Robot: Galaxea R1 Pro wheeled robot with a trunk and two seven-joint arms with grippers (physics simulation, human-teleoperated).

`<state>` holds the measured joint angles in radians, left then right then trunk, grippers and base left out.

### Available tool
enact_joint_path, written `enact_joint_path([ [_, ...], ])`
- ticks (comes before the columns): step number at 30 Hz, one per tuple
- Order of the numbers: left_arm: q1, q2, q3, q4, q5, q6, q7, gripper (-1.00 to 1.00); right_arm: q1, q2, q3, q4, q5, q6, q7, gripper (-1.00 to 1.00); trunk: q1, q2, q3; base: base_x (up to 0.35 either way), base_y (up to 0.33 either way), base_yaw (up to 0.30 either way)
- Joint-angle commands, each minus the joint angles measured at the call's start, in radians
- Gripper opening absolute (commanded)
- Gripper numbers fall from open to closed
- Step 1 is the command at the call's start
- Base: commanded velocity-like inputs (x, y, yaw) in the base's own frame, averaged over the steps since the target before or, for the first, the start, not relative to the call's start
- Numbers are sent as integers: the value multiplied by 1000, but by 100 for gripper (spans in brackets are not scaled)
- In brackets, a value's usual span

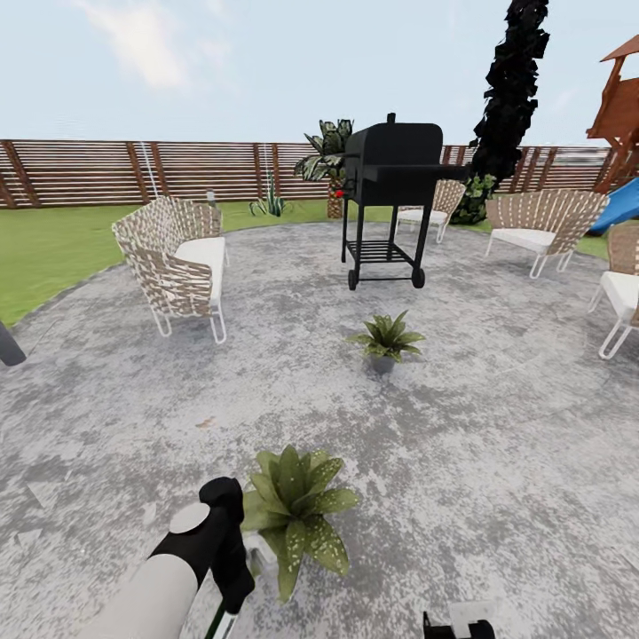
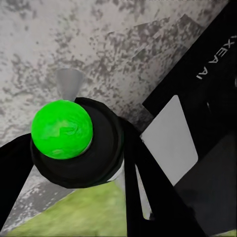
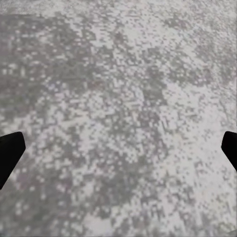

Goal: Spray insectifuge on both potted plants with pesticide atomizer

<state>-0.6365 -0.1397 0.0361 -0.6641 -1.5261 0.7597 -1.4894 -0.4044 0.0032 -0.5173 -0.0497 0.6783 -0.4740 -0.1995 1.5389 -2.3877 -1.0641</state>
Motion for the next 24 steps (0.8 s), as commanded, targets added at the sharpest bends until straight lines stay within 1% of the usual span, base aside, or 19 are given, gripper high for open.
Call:
enact_joint_path([
  [1,0,-1,5,0,-8,11,-10,-100,-1,1,-6,1,10,-2,-6,100,0,0,-1,0,0,0],
  [4,0,5,8,1,-3,13,-9,-100,-1,1,-6,0,10,-2,-6,100,0,0,-1,0,0,0],
  [5,0,11,9,1,-2,13,-4,-100,-1,1,-6,1,10,-2,-6,100,0,0,-1,0,0,0],
  [6,0,23,14,1,-1,13,3,-100,-1,1,-6,1,10,-2,-6,100,0,0,-1,0,0,0],
  [7,0,31,22,1,0,13,8,-100,-1,1,-6,1,11,-2,-6,100,0,0,-1,0,0,0],
  [8,-1,39,52,-3,1,13,14,-100,-1,1,-6,1,11,-2,-6,100,0,0,-1,0,0,0],
  [10,-1,46,125,-12,0,12,34,-100,-1,1,-6,1,12,-2,-6,100,0,0,-1,0,0,0],
  [11,-2,48,155,-13,0,10,61,-100,-1,1,-6,1,12,-2,-6,100,0,0,-1,0,0,0],
  [12,-2,47,167,-13,1,8,83,-100,-1,1,-6,1,12,-2,-6,100,0,0,-1,0,0,0],
  [14,-2,45,172,-6,2,8,93,-100,-1,1,-6,1,12,-2,-6,100,0,0,-1,0,0,0],
  [17,-2,30,173,6,2,9,93,-100,-1,1,-6,1,12,-2,-6,100,0,0,-1,0,0,0],
  [21,-2,10,173,73,2,10,93,-100,-1,1,-6,1,12,-2,-6,100,0,0,-1,0,0,0],
  [24,-2,11,173,72,0,10,99,-100,-1,1,-6,1,12,-2,-6,100,0,0,-1,0,0,0],
])
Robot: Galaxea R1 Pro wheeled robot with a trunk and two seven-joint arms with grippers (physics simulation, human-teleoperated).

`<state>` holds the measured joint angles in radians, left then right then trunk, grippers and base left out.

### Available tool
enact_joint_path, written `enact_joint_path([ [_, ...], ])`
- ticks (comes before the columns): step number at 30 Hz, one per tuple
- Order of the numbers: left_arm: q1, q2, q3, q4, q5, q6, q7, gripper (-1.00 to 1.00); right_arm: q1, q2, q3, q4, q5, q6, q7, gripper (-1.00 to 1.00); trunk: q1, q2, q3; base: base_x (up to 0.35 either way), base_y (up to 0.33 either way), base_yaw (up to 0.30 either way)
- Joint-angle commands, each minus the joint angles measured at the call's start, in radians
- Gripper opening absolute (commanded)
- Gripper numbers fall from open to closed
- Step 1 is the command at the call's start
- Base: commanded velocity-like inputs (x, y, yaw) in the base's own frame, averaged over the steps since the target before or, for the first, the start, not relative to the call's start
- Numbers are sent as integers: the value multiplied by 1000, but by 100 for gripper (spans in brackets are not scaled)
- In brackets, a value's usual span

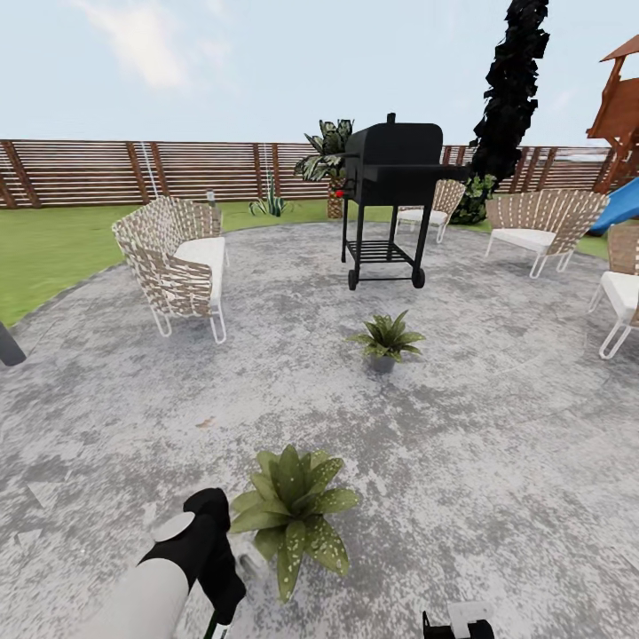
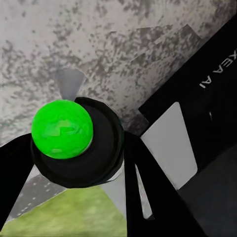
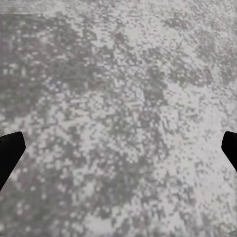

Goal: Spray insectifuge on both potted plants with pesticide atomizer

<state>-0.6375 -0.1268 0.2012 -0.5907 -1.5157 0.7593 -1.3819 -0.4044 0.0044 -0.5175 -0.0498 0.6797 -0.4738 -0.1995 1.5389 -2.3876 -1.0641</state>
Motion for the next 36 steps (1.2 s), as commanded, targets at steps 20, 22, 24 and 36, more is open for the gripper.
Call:
enact_joint_path([
  [20,-1,-6,14,11,36,11,115,-100,-1,0,-6,1,10,-2,-5,100,0,0,-1,41,62,-68],
  [22,-1,6,13,11,65,11,152,-100,-1,0,-6,1,10,-2,-5,100,0,0,-1,0,0,0],
  [24,-1,14,13,11,67,11,161,-100,-1,0,-6,1,11,-2,-5,100,0,0,-1,0,0,0],
  [36,-1,14,11,11,71,10,165,-100,-1,0,-6,1,9,-2,-5,100,0,0,-2,-32,231,-149],
])
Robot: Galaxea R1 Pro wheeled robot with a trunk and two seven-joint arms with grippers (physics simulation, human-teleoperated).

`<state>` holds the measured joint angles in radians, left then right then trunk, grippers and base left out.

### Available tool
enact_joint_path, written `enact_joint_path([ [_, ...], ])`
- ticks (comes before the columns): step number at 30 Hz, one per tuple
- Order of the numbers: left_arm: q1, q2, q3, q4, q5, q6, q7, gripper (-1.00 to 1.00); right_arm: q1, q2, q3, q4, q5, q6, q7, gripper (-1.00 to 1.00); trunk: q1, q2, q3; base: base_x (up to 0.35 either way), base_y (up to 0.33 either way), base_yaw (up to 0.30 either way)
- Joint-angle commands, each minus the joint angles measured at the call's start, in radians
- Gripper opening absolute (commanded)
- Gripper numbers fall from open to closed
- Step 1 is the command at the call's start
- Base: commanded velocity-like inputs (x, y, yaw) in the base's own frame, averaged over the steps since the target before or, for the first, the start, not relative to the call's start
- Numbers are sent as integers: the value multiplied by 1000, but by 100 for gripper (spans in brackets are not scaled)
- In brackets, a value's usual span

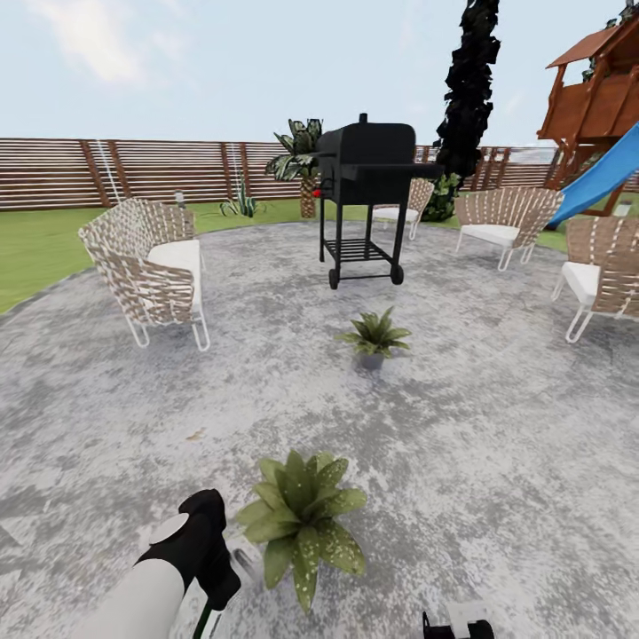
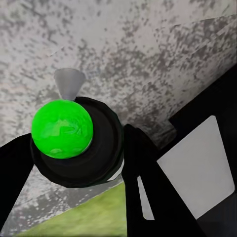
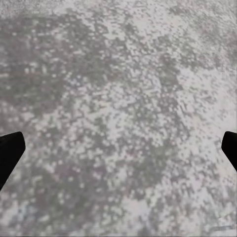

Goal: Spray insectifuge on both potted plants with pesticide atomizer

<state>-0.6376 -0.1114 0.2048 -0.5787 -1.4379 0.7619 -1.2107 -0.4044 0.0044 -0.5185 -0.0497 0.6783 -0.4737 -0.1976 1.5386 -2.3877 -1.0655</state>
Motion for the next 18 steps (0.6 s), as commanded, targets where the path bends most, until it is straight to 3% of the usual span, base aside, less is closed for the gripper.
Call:
enact_joint_path([
  [1,0,-3,7,-1,-7,8,-6,-100,-1,0,-5,1,11,-2,-7,100,0,0,-1,211,243,-24],
  [5,0,-4,6,-1,-9,7,-6,-100,-1,0,-6,-2,10,-2,-8,100,0,0,-1,174,108,-6],
  [13,0,-16,1,-10,-11,7,-5,-100,-1,0,-6,0,10,-3,-8,100,0,0,-1,9,3,0],
  [18,2,5,5,-2,-17,5,-3,-100,-1,0,-6,1,11,-3,-8,100,0,0,-1,0,0,0],
])
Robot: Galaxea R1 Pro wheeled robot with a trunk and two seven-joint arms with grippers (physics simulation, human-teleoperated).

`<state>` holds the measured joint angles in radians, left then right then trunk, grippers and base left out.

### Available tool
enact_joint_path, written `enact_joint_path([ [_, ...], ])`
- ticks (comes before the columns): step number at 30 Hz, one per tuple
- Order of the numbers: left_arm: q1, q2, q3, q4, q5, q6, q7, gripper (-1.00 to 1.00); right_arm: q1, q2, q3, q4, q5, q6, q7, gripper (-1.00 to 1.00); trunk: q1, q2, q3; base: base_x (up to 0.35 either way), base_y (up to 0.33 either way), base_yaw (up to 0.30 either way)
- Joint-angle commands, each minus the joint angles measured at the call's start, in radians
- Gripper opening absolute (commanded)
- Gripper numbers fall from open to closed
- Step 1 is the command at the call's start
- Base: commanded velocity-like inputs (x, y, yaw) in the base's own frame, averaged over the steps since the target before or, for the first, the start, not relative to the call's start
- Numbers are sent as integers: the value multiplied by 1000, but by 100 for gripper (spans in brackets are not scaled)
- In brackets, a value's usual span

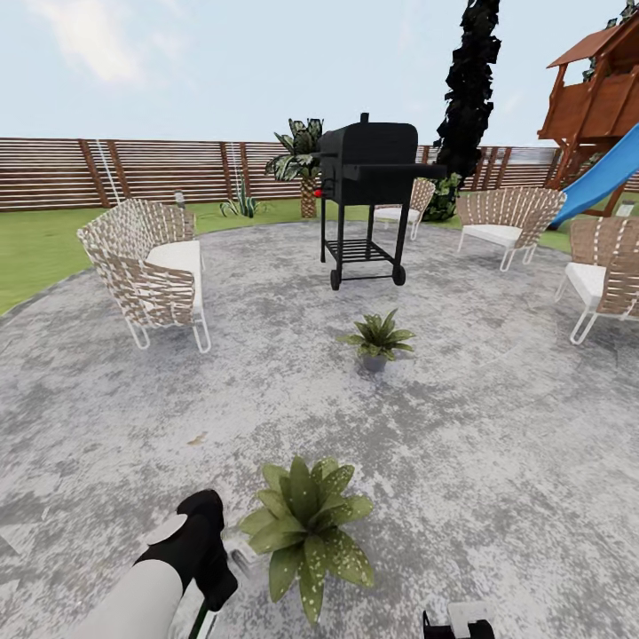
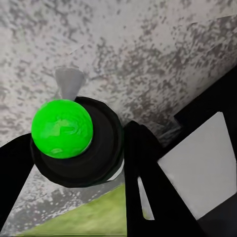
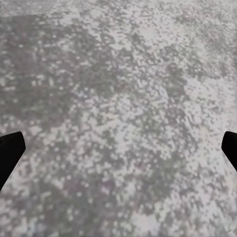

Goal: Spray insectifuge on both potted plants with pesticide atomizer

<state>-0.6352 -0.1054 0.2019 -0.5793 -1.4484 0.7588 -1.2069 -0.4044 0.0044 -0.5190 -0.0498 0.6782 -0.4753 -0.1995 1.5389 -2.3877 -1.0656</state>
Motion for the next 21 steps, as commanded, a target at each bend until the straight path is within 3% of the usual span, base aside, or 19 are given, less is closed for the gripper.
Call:
enact_joint_path([
  [1,2,2,8,-1,-6,8,-7,-100,-1,0,-5,1,11,-2,-6,100,0,0,-1,0,0,0],
  [8,52,5,1,-1,-7,5,-5,-100,-1,0,-5,1,11,0,-6,100,0,0,-1,0,0,-148],
  [13,47,-16,4,-34,0,8,-6,-100,-1,0,-5,1,12,0,-6,100,0,0,-1,0,0,-30],
  [21,52,-9,1,-64,-5,10,-7,-100,-1,0,-5,1,11,0,-6,100,0,0,-1,123,77,0],
])
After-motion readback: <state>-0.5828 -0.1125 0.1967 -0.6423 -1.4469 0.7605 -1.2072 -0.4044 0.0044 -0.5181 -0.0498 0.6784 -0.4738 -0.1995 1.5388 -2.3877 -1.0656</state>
